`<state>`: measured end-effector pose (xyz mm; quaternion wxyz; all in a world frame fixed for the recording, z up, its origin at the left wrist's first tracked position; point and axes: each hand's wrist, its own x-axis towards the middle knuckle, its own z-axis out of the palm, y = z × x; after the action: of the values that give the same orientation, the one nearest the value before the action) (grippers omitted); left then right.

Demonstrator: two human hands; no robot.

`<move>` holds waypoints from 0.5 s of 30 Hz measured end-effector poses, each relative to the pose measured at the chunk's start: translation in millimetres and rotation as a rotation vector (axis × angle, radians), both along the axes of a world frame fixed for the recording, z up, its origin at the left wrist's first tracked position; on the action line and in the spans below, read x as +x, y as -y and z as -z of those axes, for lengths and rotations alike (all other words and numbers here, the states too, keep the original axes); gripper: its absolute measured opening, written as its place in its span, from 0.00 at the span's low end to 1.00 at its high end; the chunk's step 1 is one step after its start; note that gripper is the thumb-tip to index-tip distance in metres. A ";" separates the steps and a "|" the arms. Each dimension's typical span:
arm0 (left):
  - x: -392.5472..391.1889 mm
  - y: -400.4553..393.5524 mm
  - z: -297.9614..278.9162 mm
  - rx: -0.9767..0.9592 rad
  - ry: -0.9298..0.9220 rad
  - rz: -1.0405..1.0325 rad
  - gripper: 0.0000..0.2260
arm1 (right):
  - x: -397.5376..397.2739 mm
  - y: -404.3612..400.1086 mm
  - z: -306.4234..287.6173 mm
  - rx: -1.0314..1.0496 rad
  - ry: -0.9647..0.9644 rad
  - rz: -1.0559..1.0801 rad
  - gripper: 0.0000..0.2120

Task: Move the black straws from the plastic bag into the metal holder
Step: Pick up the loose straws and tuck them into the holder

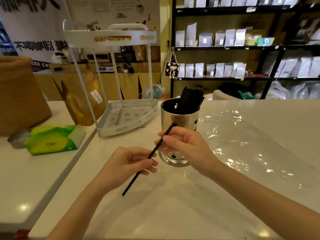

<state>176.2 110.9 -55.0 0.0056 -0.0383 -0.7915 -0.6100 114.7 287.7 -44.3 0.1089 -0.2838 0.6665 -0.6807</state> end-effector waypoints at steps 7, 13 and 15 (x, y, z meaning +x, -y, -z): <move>-20.7 -26.3 -45.5 0.136 -0.171 0.081 0.09 | -13.1 -11.3 -59.2 -0.105 -0.294 0.116 0.13; -55.0 -47.5 -85.2 0.150 -0.307 0.115 0.12 | -47.1 -31.5 -122.4 -0.227 -0.476 0.267 0.15; -67.6 -52.9 -94.1 0.125 -0.351 0.114 0.12 | -59.7 -42.5 -143.1 -0.284 -0.511 0.331 0.14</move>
<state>108.6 163.8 39.1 0.1112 -0.1884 -0.7355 -0.6413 55.0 330.1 98.8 -0.2144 -0.3456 0.6076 -0.6822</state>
